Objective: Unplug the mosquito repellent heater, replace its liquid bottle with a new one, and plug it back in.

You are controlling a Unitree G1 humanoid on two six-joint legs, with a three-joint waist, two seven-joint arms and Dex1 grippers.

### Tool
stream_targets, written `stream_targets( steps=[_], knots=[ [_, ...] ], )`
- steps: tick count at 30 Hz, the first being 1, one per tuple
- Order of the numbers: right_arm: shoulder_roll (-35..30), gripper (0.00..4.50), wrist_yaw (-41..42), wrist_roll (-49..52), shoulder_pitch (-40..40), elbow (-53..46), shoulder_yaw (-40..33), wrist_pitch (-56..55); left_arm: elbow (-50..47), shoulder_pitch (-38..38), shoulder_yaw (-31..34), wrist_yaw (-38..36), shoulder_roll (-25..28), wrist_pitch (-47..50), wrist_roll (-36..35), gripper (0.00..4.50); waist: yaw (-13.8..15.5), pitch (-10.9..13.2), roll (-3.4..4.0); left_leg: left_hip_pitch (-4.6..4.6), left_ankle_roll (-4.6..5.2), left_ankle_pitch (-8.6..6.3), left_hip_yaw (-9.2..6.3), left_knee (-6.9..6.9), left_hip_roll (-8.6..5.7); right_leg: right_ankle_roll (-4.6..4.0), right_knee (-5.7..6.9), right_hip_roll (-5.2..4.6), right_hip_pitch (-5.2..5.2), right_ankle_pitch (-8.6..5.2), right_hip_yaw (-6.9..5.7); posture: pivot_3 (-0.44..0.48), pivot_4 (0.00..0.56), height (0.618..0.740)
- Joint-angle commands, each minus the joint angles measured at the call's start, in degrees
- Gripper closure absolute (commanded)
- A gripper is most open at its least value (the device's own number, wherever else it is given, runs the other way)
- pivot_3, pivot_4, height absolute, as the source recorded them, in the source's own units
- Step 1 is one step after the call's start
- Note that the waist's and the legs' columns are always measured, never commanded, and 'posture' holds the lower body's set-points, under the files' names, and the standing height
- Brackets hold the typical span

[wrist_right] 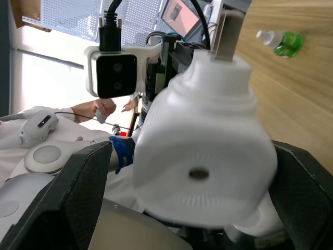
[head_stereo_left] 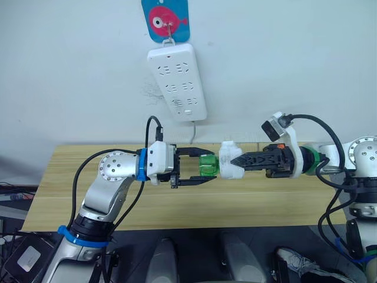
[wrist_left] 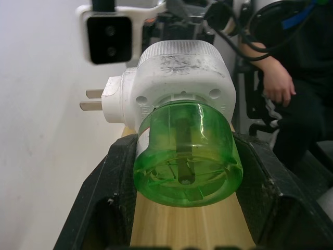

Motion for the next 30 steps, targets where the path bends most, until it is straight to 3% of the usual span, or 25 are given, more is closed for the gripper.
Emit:
stream_targets(
  steps=[1,4,9,20,23,24,26,30],
  knots=[
    [-1.1,0.00,-2.3,6.0,0.4,-1.5,1.5,-2.7,-4.2,1.0,-0.4,0.1,0.1,-1.3,-0.2,2.24,0.0,0.0,0.00,0.00,0.00,0.00,0.00,0.00,0.00,0.00,0.00,0.00,0.00,0.00,0.00,-0.136,0.263,0.740],
    [-1.9,0.17,-3.8,8.8,0.5,-1.9,3.3,-4.3,-6.7,2.0,0.1,2.0,0.1,0.4,-0.6,2.24,0.0,0.0,0.00,0.00,0.00,0.00,0.00,0.00,0.00,0.00,-0.01,0.00,0.00,0.00,0.00,-0.132,0.262,0.740],
    [-3.5,1.48,-4.4,11.5,0.9,-3.3,5.5,-6.0,-8.5,2.4,0.6,4.0,0.1,1.1,-0.3,2.24,0.0,0.0,0.00,-0.01,0.00,0.00,-0.02,0.00,0.00,0.00,-0.03,0.00,0.00,0.00,0.00,-0.128,0.261,0.740],
    [-4.1,1.50,-2.6,11.6,1.7,-4.9,6.1,-7.8,-4.7,0.7,0.5,3.3,-0.5,-0.3,0.4,2.24,0.1,0.0,0.00,-0.03,0.00,0.00,-0.04,-0.02,0.01,0.01,-0.08,0.00,0.00,0.00,-0.04,-0.132,0.264,0.740],
    [-4.1,1.50,-2.5,11.6,2.0,-4.8,5.5,-8.4,-5.2,1.2,0.5,3.2,-0.3,-0.5,0.3,2.24,0.1,0.0,0.00,-0.04,0.00,0.00,-0.05,-0.03,0.01,0.01,-0.12,0.00,0.00,0.00,-0.05,-0.134,0.264,0.740],
    [-4.4,0.77,-2.3,11.6,2.1,-4.8,5.3,-8.3,-5.4,1.4,0.6,3.3,-0.2,-0.4,0.2,2.24,0.1,0.0,0.01,-0.05,0.00,0.00,-0.05,-0.02,0.01,0.01,-0.13,0.00,0.00,0.00,-0.05,-0.134,0.264,0.740],
    [-5.2,0.18,-2.0,11.6,2.4,-5.0,5.2,-8.1,-5.7,1.6,0.7,3.4,-0.1,-0.4,0.1,2.24,0.1,0.0,0.00,-0.05,0.00,0.00,-0.04,-0.03,0.01,0.01,-0.13,0.00,0.00,0.00,-0.04,-0.134,0.264,0.740],
    [-6.7,0.00,-0.3,11.6,3.2,-6.0,5.2,-7.5,-6.4,2.2,1.0,3.5,0.2,-0.3,-0.2,2.24,0.1,0.0,0.00,-0.07,0.00,0.00,-0.05,-0.02,0.01,0.01,-0.17,0.00,0.00,0.00,-0.05,-0.135,0.266,0.740]
  ],
)
